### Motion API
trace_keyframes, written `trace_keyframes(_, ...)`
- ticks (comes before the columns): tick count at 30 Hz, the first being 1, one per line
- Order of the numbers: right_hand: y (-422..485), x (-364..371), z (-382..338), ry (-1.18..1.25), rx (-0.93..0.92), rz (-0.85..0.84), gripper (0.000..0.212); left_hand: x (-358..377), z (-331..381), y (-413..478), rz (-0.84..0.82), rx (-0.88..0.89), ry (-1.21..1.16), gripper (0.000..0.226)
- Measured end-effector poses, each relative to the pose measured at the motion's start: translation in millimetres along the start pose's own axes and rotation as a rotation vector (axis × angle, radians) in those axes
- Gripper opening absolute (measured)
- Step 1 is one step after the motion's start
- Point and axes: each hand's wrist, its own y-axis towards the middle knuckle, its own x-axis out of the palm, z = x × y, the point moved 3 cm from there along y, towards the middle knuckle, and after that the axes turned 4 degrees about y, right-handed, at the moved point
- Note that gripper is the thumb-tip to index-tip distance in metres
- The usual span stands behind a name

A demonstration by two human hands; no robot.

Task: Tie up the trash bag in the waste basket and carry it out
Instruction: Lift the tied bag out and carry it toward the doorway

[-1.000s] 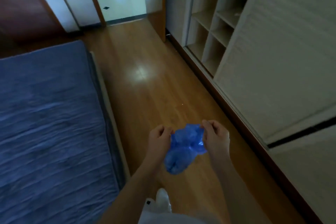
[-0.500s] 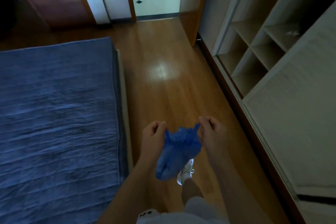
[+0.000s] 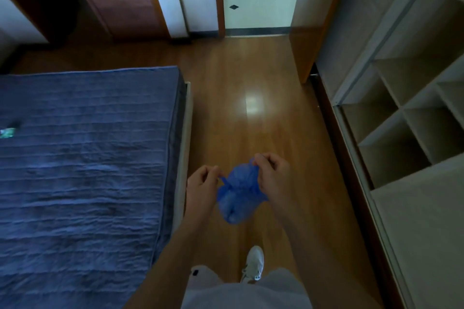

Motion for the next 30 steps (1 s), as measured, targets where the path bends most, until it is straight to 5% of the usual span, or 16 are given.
trace_keyframes(15,165,43,-21,0.015,0.007,-0.061,0.031,15,49,150,0.107,-0.021,0.006,0.030)
trace_keyframes(30,371,180,-97,-0.083,-0.020,-0.012,0.028,-9,122,403,0.029,0.058,-0.048,0.029)
